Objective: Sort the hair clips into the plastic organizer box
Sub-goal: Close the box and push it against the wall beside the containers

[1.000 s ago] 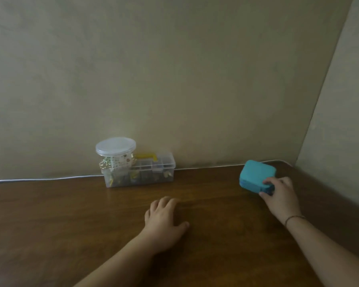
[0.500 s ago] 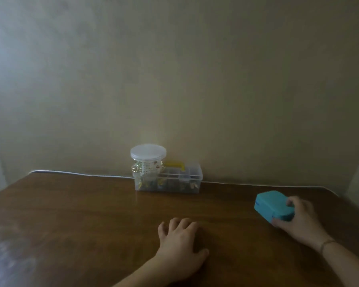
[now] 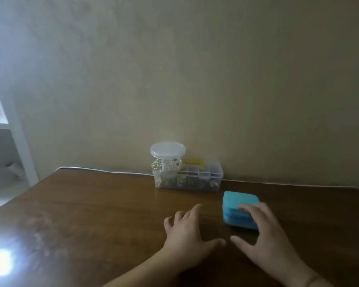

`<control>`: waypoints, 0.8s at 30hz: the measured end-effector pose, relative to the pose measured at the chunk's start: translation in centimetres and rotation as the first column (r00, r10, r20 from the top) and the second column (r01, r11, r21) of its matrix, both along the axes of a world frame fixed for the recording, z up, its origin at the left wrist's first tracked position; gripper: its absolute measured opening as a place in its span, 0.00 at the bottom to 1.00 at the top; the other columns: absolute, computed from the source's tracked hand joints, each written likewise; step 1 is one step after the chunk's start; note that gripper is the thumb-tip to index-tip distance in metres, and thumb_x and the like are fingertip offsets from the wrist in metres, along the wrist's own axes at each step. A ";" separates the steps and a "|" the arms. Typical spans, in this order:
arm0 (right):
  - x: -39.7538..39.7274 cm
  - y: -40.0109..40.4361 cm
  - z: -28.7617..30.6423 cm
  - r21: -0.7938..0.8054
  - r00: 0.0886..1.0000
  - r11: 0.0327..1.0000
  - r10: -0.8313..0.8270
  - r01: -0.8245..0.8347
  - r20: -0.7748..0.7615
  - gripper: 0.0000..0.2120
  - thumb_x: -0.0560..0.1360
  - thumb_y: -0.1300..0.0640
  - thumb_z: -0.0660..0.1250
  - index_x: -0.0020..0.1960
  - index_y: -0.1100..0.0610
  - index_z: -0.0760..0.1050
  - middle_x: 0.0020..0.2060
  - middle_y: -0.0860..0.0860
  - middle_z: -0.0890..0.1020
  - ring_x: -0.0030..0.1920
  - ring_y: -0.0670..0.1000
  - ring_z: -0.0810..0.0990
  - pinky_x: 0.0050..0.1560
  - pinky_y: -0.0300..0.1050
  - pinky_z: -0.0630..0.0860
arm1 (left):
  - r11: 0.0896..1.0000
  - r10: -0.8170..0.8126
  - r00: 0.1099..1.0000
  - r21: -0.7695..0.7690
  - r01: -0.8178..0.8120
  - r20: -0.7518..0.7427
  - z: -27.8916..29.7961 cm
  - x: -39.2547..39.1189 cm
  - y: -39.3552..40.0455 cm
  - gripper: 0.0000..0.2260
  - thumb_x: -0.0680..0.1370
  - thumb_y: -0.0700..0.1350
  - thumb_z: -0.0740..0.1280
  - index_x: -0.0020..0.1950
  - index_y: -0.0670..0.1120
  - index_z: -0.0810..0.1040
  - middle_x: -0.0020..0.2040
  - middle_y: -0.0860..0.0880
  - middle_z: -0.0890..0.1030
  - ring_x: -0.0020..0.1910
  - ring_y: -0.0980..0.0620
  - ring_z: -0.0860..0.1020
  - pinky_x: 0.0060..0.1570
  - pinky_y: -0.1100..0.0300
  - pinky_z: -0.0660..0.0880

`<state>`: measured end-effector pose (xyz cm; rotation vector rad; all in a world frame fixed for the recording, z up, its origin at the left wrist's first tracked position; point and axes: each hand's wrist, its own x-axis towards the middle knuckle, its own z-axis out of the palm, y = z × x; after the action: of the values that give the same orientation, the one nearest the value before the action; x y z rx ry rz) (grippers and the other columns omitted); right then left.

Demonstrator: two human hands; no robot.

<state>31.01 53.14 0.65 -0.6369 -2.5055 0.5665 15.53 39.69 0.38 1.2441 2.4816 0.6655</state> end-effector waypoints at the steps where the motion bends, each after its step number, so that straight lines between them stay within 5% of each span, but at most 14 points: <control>1: -0.4 0.8 -0.7 0.014 0.998 0.999 -0.041 0.042 -0.038 0.34 0.66 0.45 0.76 0.65 0.37 0.62 0.56 0.37 0.61 0.61 0.38 0.64 0.68 0.42 0.66 | 1.000 0.011 1.000 0.012 -0.011 0.015 0.0 0.0 0.3 0.41 0.72 0.69 0.66 0.79 0.58 0.52 0.77 0.56 0.64 0.78 0.50 0.56 0.76 0.39 0.46; 6: -1.2 5.9 -1.6 0.093 0.946 0.953 -0.300 0.289 0.127 0.53 0.57 0.33 0.76 0.74 0.37 0.52 0.72 0.47 0.50 0.74 0.56 0.53 0.72 0.55 0.57 | 1.000 -0.017 0.993 0.013 0.016 0.113 0.3 1.4 3.3 0.36 0.76 0.65 0.63 0.80 0.56 0.54 0.76 0.53 0.66 0.77 0.49 0.58 0.76 0.40 0.47; 9: -2.1 7.6 -1.4 -0.177 0.967 0.962 -0.178 0.210 0.183 0.52 0.55 0.34 0.77 0.73 0.38 0.56 0.75 0.49 0.51 0.74 0.55 0.56 0.74 0.55 0.57 | 0.998 -0.057 0.988 0.007 0.057 0.145 0.6 2.7 5.6 0.36 0.77 0.66 0.60 0.80 0.53 0.54 0.77 0.51 0.65 0.78 0.48 0.57 0.75 0.39 0.41; 12: -2.6 7.3 -2.0 -0.281 0.989 0.950 -0.114 0.136 0.091 0.45 0.61 0.52 0.82 0.71 0.43 0.63 0.71 0.49 0.57 0.70 0.51 0.63 0.72 0.50 0.62 | 0.993 -0.117 0.973 0.048 0.110 0.200 0.7 3.7 6.8 0.39 0.76 0.66 0.61 0.80 0.50 0.51 0.79 0.50 0.61 0.78 0.50 0.56 0.75 0.40 0.40; 16: -4.1 6.0 -1.2 -0.132 0.947 0.978 -0.189 0.159 -0.260 0.43 0.57 0.58 0.84 0.67 0.50 0.67 0.65 0.52 0.65 0.63 0.48 0.66 0.63 0.45 0.65 | 0.952 -0.217 0.961 0.254 0.170 0.170 0.7 3.3 6.4 0.43 0.75 0.65 0.64 0.81 0.54 0.42 0.81 0.56 0.46 0.79 0.56 0.47 0.77 0.46 0.42; 20: -10.1 6.5 1.3 0.007 0.905 0.988 -0.139 0.155 -0.403 0.42 0.58 0.49 0.83 0.66 0.54 0.67 0.60 0.52 0.69 0.60 0.47 0.67 0.61 0.40 0.65 | 0.831 -0.097 0.987 0.556 0.007 0.132 1.6 -1.0 6.9 0.39 0.77 0.62 0.64 0.81 0.52 0.48 0.81 0.52 0.54 0.79 0.54 0.52 0.78 0.51 0.54; 24: -16.9 7.5 2.1 -0.178 0.930 0.976 -0.181 0.128 -0.321 0.47 0.60 0.41 0.79 0.71 0.48 0.58 0.66 0.54 0.68 0.65 0.55 0.69 0.66 0.52 0.70 | 0.696 0.207 0.969 0.676 -0.242 0.134 2.5 -5.8 6.4 0.35 0.77 0.57 0.67 0.79 0.53 0.54 0.80 0.52 0.51 0.78 0.52 0.47 0.77 0.50 0.48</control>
<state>14.09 60.66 2.79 -0.7214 -2.0868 0.7468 9.73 46.09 2.92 1.0916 2.4310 1.7957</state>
